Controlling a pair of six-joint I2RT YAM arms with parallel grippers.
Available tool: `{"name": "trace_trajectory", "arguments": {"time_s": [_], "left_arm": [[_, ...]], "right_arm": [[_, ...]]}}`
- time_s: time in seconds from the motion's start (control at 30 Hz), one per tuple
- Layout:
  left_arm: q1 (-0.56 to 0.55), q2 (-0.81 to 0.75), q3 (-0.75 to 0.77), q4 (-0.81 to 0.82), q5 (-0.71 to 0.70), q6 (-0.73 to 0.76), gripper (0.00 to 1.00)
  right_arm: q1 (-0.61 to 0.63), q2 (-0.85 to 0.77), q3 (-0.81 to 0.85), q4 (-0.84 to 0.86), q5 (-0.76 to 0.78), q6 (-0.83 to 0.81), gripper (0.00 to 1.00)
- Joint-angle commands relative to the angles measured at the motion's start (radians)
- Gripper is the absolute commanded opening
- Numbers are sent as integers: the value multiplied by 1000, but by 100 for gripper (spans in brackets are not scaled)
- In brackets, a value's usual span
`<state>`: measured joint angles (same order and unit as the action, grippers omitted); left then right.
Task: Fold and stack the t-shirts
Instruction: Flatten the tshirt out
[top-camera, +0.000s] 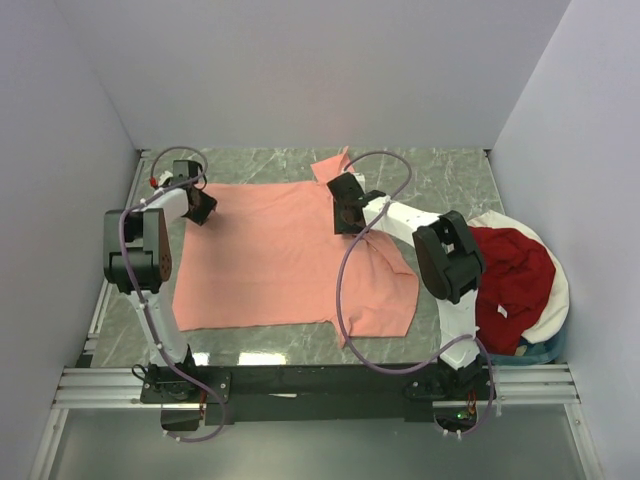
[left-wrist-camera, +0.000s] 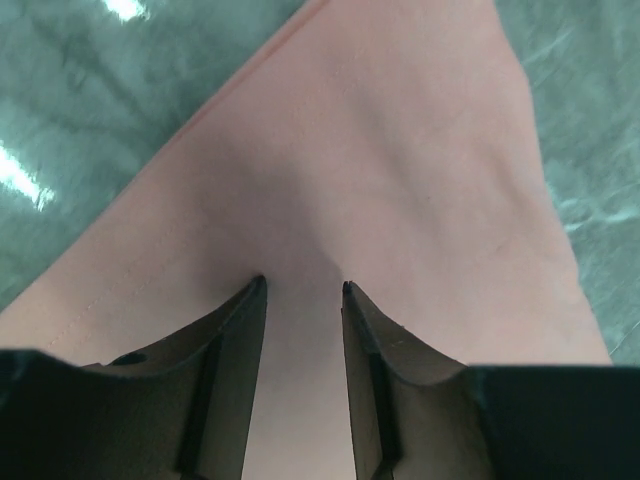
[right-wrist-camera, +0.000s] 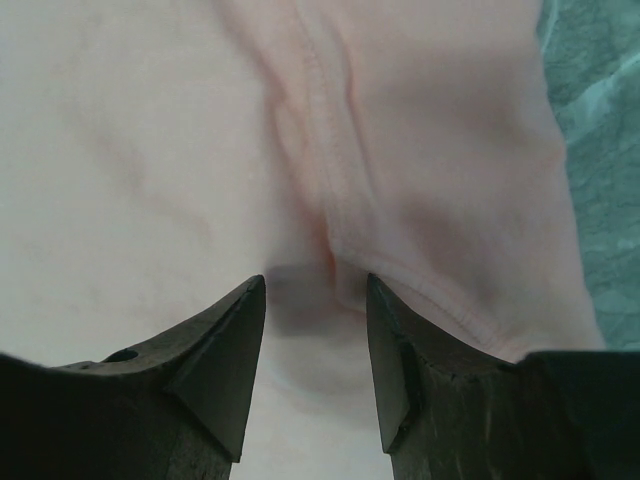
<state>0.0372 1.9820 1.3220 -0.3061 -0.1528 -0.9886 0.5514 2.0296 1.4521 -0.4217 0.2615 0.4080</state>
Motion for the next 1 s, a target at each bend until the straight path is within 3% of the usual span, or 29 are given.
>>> {"name": "trace_trajectory", "arguments": {"time_s": [0.0,0.73,0.87,0.97], "left_arm": [[18,49,94,-44,-30,45,42],[118,245,327,-93,13,85,41],[144,256,345,-96,24,87,41],[159,258,353,-97,33,85,40]], "right_arm": [[-5,15,77,-46,86,-28,52],[-19,168,272,-154,76,-92,42],[-25,190,316,-163,64,-97,29],[-44,208,370,-179,56,-109,10]]}}
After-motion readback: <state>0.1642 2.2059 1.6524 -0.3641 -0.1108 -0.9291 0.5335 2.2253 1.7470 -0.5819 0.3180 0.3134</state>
